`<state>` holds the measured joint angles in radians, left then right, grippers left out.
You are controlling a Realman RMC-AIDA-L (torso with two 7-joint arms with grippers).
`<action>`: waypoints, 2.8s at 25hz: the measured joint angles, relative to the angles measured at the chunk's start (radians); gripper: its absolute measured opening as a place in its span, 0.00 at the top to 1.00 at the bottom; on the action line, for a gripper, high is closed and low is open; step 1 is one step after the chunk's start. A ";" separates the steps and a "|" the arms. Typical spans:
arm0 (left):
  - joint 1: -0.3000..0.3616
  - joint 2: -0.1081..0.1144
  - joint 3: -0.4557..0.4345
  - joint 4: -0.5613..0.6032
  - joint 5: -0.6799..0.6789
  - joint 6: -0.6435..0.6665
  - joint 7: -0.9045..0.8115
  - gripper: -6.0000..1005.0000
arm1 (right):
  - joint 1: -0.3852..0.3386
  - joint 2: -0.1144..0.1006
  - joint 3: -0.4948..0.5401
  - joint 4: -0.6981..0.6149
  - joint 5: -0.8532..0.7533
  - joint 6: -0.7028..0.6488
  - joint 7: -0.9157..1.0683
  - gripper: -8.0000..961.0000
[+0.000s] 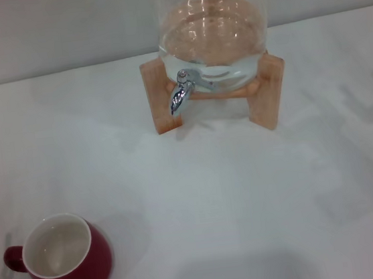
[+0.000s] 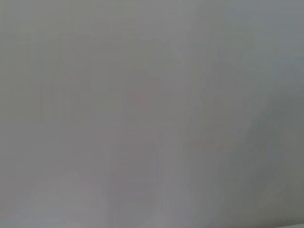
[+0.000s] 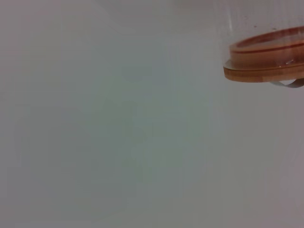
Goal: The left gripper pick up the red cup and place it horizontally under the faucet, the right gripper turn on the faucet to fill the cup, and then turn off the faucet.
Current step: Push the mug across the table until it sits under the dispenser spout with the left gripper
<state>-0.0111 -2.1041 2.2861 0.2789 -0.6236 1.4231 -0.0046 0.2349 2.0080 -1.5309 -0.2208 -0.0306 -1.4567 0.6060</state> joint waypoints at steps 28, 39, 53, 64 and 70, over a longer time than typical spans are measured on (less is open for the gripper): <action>0.056 -0.001 0.072 0.013 -0.023 0.006 0.005 0.13 | -0.002 -0.001 0.000 0.012 0.000 -0.005 -0.003 0.10; 0.063 -0.001 0.096 0.013 -0.040 0.007 0.006 0.13 | -0.002 -0.002 0.004 0.023 0.000 -0.005 -0.003 0.10; 0.066 -0.001 0.122 0.014 -0.069 0.007 0.006 0.13 | -0.003 -0.002 0.007 0.025 0.000 -0.003 -0.003 0.10; 0.078 0.000 0.136 0.014 -0.085 0.007 0.006 0.13 | -0.001 -0.002 0.006 0.025 0.001 0.003 -0.003 0.10; 0.080 0.000 0.152 0.014 -0.087 0.007 0.006 0.13 | 0.000 -0.002 0.006 0.025 0.001 0.004 -0.004 0.10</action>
<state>0.0687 -2.1045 2.4380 0.2930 -0.7108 1.4296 0.0015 0.2347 2.0064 -1.5248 -0.1963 -0.0292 -1.4528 0.6020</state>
